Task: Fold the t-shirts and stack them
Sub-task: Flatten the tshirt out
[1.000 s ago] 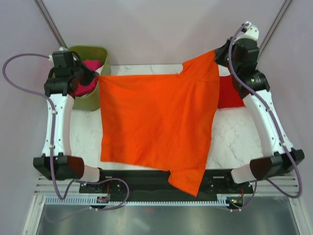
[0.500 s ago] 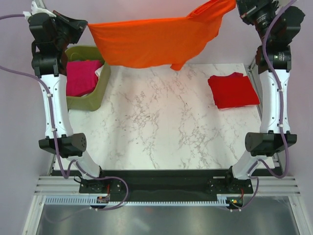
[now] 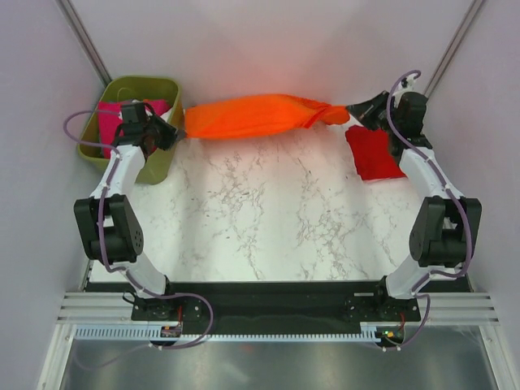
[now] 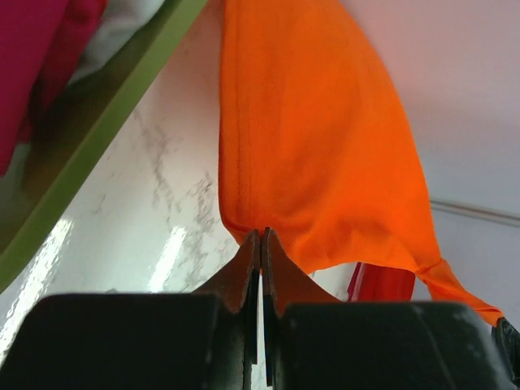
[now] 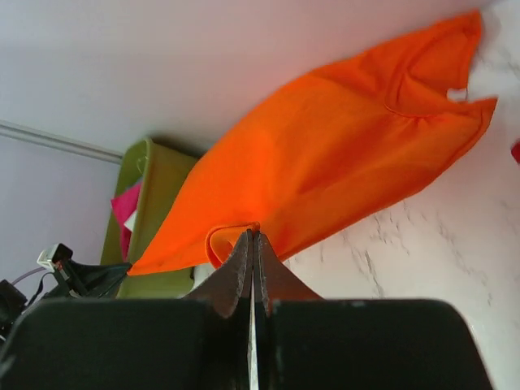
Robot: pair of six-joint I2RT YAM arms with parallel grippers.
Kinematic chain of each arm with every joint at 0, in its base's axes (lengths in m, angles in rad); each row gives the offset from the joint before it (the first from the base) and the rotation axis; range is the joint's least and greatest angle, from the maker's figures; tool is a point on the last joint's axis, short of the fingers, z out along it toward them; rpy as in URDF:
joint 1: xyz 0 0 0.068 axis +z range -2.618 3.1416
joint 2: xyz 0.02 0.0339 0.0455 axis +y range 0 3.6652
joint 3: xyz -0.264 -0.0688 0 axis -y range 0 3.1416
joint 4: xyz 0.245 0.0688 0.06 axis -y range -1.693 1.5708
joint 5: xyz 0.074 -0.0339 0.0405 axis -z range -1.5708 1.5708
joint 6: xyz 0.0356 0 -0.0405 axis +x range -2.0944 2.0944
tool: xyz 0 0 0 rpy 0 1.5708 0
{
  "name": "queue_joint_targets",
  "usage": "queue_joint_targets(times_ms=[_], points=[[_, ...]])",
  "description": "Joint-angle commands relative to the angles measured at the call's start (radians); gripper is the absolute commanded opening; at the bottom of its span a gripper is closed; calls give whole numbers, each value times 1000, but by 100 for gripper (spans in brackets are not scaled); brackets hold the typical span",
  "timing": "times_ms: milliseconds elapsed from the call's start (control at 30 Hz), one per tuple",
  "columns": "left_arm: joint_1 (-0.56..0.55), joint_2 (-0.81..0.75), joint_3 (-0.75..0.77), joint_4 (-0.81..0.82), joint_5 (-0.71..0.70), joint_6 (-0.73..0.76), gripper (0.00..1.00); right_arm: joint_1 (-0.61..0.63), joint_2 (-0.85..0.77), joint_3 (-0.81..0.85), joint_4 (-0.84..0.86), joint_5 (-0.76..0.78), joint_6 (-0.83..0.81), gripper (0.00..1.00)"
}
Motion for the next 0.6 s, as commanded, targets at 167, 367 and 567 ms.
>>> queue_joint_targets(times_ms=[167,367,567], points=[[-13,-211,-283,138,84,11,2,-3,-217,-241,73,-51,-57,0],[-16,-369,-555,172,81,60,2,-3,-389,-456,18,-59,-126,0],[-17,-567,-781,158,30,101,2,-3,-622,-645,-84,-56,-198,0]])
